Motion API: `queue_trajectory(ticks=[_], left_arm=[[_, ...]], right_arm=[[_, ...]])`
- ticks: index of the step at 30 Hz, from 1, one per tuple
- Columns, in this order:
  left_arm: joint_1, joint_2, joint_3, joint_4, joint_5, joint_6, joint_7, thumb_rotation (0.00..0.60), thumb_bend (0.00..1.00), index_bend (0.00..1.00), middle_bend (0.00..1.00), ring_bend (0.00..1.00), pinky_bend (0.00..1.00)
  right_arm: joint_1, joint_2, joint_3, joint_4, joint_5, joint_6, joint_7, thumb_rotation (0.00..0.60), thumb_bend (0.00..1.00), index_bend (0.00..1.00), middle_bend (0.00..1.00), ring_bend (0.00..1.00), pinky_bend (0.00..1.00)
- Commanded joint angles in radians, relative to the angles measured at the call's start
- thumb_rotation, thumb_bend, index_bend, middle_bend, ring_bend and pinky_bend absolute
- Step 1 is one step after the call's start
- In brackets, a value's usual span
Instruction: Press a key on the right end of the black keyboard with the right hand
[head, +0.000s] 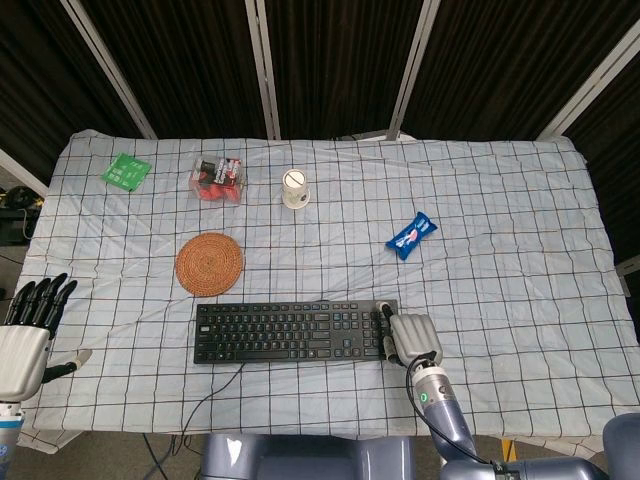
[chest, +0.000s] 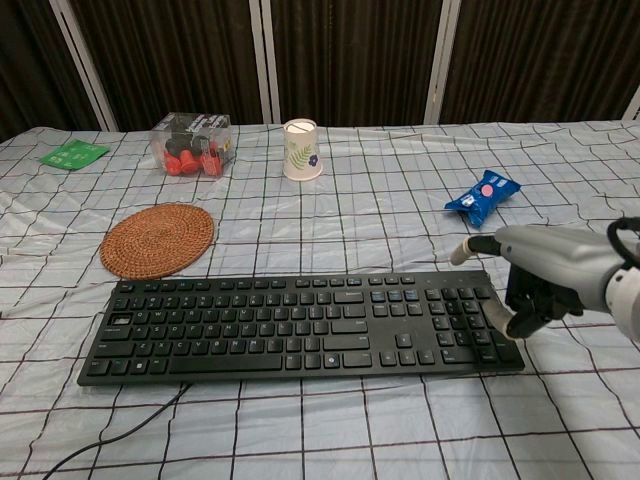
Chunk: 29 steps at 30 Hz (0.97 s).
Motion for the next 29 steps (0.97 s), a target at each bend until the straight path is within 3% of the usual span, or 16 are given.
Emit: queue_trajectory(ticks=[1, 3, 6, 8, 11, 14, 20, 23, 29], left_arm=[[0.001, 0.000, 0.001, 0.000, 0.000, 0.000, 0.000, 0.600, 0.07, 0.00, 0.00, 0.00, 0.00], [0.001, 0.000, 0.001, 0.000, 0.002, 0.002, -0.001, 0.600, 0.07, 0.00, 0.00, 0.00, 0.00], [0.003, 0.001, 0.003, 0.000, 0.005, 0.005, -0.002, 0.600, 0.07, 0.00, 0.00, 0.00, 0.00], [0.004, 0.001, 0.004, -0.001, 0.008, 0.008, 0.000, 0.600, 0.07, 0.00, 0.00, 0.00, 0.00], [0.006, 0.002, 0.007, -0.001, 0.013, 0.012, 0.003, 0.600, 0.07, 0.00, 0.00, 0.00, 0.00], [0.008, 0.002, 0.009, -0.003, 0.014, 0.013, 0.007, 0.600, 0.07, 0.00, 0.00, 0.00, 0.00], [0.013, 0.001, 0.012, -0.002, 0.019, 0.020, 0.021, 0.600, 0.07, 0.00, 0.00, 0.00, 0.00], [0.013, -0.002, 0.011, 0.000, 0.016, 0.018, 0.037, 0.600, 0.07, 0.00, 0.00, 0.00, 0.00], [0.014, -0.003, 0.010, -0.004, 0.019, 0.020, 0.046, 0.600, 0.07, 0.00, 0.00, 0.00, 0.00]], right_arm=[[-0.009, 0.044, 0.014, -0.049, -0.097, 0.035, 0.037, 0.600, 0.46, 0.12, 0.91, 0.84, 0.75], [-0.023, 0.072, 0.015, -0.073, -0.153, 0.051, 0.071, 0.600, 0.43, 0.11, 0.81, 0.74, 0.70], [-0.054, 0.126, -0.001, -0.105, -0.231, 0.076, 0.114, 0.600, 0.39, 0.09, 0.54, 0.50, 0.60], [-0.084, 0.179, -0.038, -0.128, -0.293, 0.083, 0.148, 0.600, 0.33, 0.07, 0.33, 0.27, 0.44], [-0.134, 0.266, -0.106, -0.152, -0.386, 0.095, 0.192, 0.600, 0.26, 0.03, 0.13, 0.07, 0.28], [-0.190, 0.340, -0.171, -0.152, -0.484, 0.130, 0.240, 0.600, 0.21, 0.01, 0.02, 0.00, 0.16], [-0.329, 0.456, -0.292, -0.034, -0.718, 0.258, 0.375, 0.600, 0.17, 0.00, 0.00, 0.00, 0.06], [-0.391, 0.457, -0.306, 0.068, -0.793, 0.327, 0.434, 0.600, 0.16, 0.00, 0.00, 0.00, 0.03], [-0.459, 0.447, -0.282, 0.178, -0.831, 0.389, 0.516, 0.600, 0.15, 0.00, 0.00, 0.00, 0.03]])
